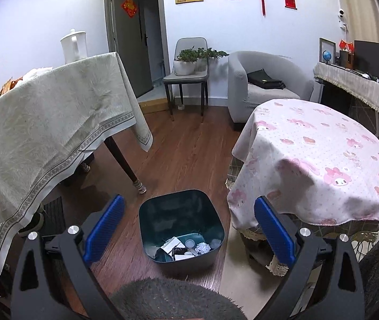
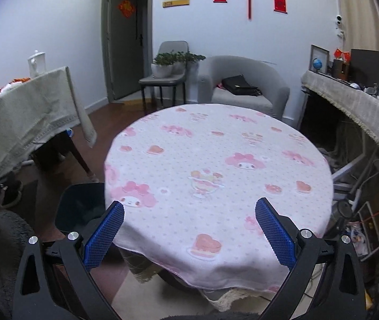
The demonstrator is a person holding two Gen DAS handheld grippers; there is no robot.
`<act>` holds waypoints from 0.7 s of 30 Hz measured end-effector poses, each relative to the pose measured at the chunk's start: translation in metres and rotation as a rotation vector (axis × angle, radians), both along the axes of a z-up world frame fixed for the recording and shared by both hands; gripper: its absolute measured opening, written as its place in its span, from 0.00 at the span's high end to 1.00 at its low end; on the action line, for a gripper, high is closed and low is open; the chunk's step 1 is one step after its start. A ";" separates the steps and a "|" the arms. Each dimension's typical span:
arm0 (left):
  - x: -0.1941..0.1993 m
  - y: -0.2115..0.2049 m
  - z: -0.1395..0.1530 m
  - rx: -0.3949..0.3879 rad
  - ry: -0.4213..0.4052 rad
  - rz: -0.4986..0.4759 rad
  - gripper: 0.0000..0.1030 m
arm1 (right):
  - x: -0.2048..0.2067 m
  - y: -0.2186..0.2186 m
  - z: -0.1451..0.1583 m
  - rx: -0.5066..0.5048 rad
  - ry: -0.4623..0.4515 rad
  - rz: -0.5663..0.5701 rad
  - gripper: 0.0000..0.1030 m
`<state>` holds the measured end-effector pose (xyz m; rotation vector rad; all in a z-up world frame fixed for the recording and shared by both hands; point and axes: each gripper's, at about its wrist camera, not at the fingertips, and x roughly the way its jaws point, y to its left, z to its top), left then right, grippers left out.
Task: Collect trash
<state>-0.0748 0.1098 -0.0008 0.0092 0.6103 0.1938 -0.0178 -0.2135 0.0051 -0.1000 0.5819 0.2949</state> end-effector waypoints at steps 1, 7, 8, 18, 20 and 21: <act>0.000 -0.001 0.000 0.000 0.002 -0.003 0.04 | 0.000 0.001 0.000 0.010 0.001 0.017 0.03; 0.001 -0.003 -0.003 0.009 0.017 -0.007 0.04 | -0.004 0.004 0.002 0.058 -0.009 0.075 0.03; 0.001 -0.003 -0.003 0.009 0.019 -0.008 0.04 | -0.004 0.005 0.003 0.063 -0.006 0.088 0.03; 0.001 -0.004 -0.007 -0.006 0.035 -0.013 0.04 | -0.005 0.011 0.002 0.053 0.002 0.100 0.03; 0.002 -0.003 -0.007 -0.012 0.037 -0.012 0.04 | -0.004 0.011 0.002 0.050 0.001 0.100 0.03; 0.002 -0.002 -0.007 -0.014 0.037 -0.012 0.04 | -0.004 0.011 0.002 0.051 0.001 0.099 0.03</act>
